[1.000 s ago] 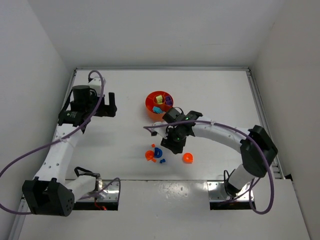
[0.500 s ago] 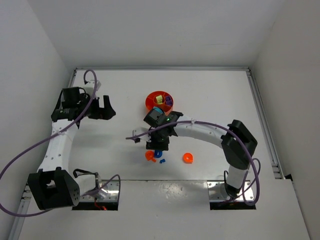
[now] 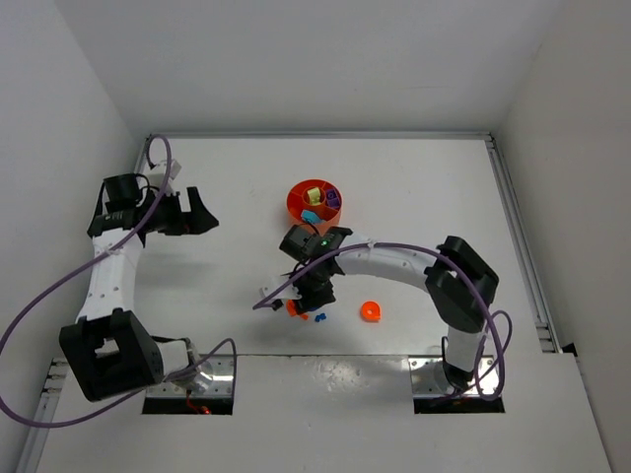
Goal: Sort the legos into containers by color
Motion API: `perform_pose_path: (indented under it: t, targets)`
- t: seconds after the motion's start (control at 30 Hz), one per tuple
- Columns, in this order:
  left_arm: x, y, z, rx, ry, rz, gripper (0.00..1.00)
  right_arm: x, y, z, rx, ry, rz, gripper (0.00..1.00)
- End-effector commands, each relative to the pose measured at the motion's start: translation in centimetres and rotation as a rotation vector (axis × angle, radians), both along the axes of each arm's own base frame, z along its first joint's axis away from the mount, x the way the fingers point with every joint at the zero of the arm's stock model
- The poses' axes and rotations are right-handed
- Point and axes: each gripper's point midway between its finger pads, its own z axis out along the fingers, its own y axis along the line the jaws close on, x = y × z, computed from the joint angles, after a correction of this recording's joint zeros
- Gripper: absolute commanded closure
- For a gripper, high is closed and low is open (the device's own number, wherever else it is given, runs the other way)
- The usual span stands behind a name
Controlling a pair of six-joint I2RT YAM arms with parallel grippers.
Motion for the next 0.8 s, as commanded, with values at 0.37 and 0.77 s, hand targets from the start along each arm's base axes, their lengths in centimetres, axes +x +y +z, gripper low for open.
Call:
perform_pose_path:
  t: [0.37, 0.77]
  targets:
    - [-0.1, 1.3, -0.2, -0.130, 0.000, -0.011, 0.00, 0.3, 2.3, -1.7, -0.009, -0.029, 0.277, 0.47]
    - [-0.2, 1.8, -1.0, -0.159, 0.019, -0.003, 0.00, 0.3, 0.9, -4.3, -0.091, -0.011, 0.273, 0.53]
